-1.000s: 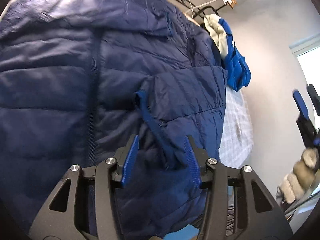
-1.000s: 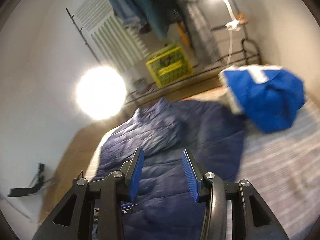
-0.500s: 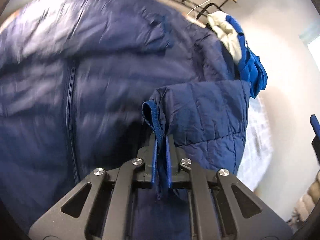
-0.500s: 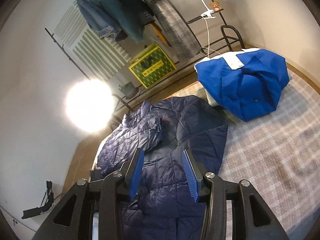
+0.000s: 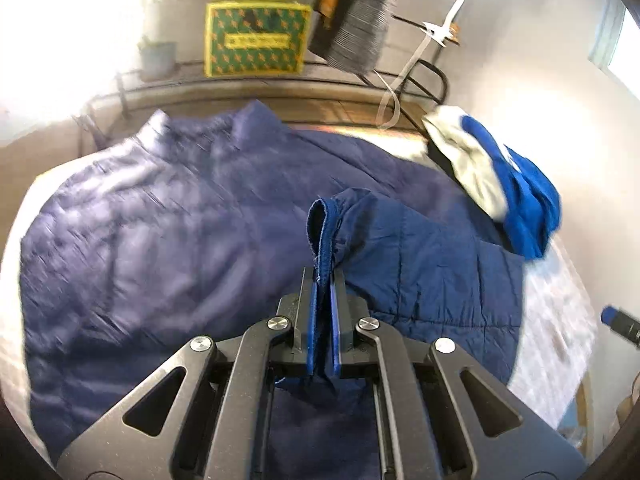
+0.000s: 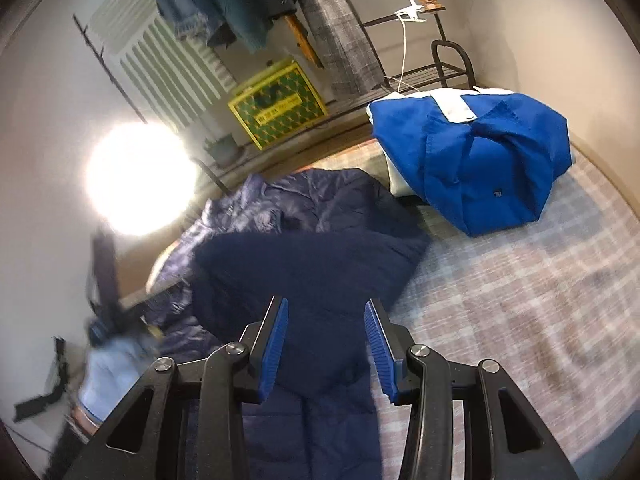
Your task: Fold large clothes
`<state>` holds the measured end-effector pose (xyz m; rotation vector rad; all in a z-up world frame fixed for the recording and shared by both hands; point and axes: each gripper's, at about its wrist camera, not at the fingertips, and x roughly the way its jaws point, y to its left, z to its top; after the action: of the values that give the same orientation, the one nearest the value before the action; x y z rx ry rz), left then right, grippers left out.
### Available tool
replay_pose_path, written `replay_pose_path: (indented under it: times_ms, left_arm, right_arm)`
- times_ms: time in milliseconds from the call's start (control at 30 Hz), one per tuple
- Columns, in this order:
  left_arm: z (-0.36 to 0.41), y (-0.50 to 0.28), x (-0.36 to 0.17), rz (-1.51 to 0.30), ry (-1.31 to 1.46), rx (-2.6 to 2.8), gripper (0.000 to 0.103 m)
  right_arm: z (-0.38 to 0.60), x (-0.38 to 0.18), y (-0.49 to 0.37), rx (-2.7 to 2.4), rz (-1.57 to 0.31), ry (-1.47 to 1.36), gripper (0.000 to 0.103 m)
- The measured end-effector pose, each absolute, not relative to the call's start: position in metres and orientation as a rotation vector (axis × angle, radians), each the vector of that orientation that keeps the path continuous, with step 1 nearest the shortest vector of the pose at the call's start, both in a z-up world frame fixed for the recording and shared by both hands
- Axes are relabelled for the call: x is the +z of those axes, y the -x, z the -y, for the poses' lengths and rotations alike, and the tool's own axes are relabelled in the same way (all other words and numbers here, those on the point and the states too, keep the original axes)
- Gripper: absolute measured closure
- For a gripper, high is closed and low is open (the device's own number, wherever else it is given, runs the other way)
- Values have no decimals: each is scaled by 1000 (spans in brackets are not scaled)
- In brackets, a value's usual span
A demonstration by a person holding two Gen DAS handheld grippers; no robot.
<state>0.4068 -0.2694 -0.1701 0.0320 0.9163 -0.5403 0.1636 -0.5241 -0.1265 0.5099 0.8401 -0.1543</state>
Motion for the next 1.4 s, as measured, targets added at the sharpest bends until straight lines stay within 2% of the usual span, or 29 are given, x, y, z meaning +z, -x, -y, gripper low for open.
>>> replay_pose_path:
  times_ms: [100, 233, 533, 767, 1000, 1400]
  left_arm:
    - [241, -437, -164, -879, -36, -469, 100]
    - [187, -480, -164, -847, 20, -339, 100]
    - [116, -517, -208, -877, 67, -175, 100]
    - [103, -515, -228, -867, 60, -117, 100]
    - [71, -515, -261, -961, 139, -35, 100]
    - [77, -539, -260, -938, 63, -31, 100]
  right_arm:
    - [521, -135, -178, -196, -880, -445, 60]
    - [510, -141, -189, -131, -897, -500, 60]
    - [468, -179, -221, -206, -1021, -195, 60]
    - [467, -193, -230, -223, -1059, -214, 60]
    - [461, -204, -238, -232, -1089, -196, 60]
    - [450, -203, -241, -210, -1082, -168, 60]
